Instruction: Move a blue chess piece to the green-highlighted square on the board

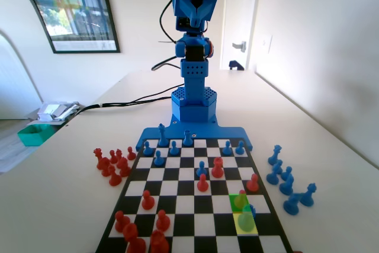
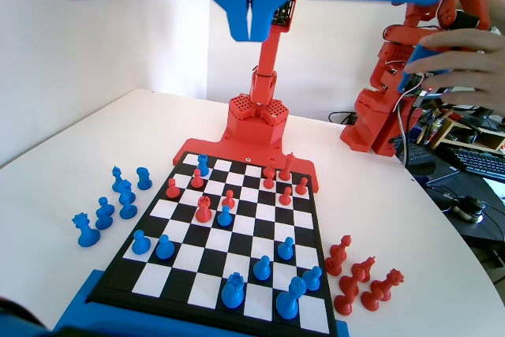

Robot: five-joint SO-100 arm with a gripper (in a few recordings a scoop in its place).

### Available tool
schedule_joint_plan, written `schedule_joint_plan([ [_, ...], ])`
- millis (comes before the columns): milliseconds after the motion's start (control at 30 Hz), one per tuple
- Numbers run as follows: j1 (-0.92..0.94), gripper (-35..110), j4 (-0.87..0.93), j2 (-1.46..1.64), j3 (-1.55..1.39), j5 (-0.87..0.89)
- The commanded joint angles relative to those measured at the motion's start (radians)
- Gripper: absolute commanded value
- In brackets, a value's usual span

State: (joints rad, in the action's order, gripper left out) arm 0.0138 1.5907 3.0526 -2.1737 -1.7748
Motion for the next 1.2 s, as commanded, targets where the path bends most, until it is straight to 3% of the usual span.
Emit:
schedule_joint_plan([
  [0,0.005,1,-0.017,0.003,-0.002,-0.018],
  [500,0.000,4,-0.015,0.000,-0.002,-0.018],
  [900,-0.040,1,0.032,-0.170,0.038,-0.083],
  [1167,-0.077,1,0.106,-0.350,0.215,-0.026],
])
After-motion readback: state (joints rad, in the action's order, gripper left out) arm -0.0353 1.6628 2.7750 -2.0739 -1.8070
